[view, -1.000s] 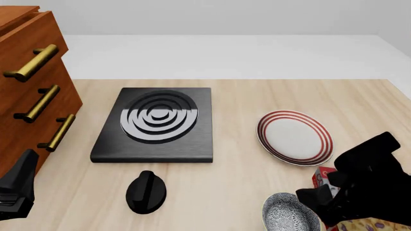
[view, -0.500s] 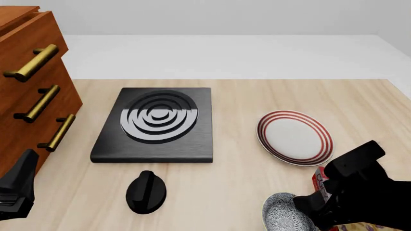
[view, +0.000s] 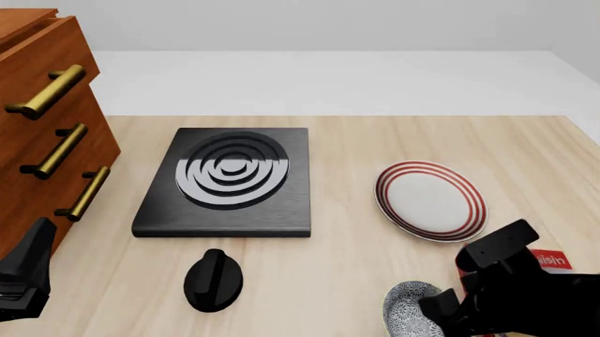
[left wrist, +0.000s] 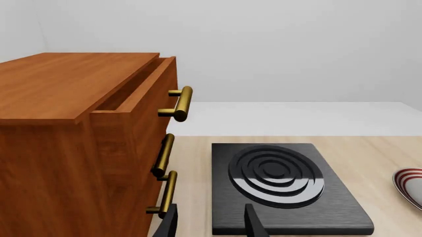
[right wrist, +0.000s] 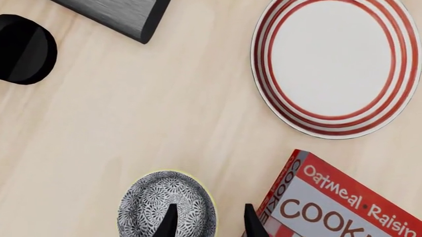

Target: Pick the akita bowl on the ramekin and place it on the plate.

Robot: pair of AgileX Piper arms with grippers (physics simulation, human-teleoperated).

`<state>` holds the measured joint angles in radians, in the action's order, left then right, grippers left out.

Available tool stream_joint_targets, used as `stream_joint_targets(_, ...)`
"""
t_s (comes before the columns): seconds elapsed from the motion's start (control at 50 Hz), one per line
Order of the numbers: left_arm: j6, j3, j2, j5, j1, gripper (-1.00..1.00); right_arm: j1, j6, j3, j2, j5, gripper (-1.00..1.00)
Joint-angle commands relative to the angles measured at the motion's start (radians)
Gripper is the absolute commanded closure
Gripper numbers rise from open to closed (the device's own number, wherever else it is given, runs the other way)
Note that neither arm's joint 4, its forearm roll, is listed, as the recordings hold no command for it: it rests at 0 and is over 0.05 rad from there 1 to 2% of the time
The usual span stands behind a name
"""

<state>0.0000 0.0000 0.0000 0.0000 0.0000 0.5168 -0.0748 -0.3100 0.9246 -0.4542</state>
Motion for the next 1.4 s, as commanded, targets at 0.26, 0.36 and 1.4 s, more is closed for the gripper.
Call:
stream_joint_targets(0.26, 0.0, 0.0, 0.0, 0.0, 0.0, -1.0, 0.023, -0.038, 0.015, 0.057, 0.049, -1.0)
stream_joint_targets(0.36, 0.0, 0.0, 0.0, 0.0, 0.0, -1.0, 0.026, -0.043, 0.021, 0.06, 0.059, -1.0)
stream_joint_targets(1.4, 0.0, 0.0, 0.0, 0.0, 0.0, -1.0, -0.027, 0.02, -0.18, -0.14, -0.193, 1.0)
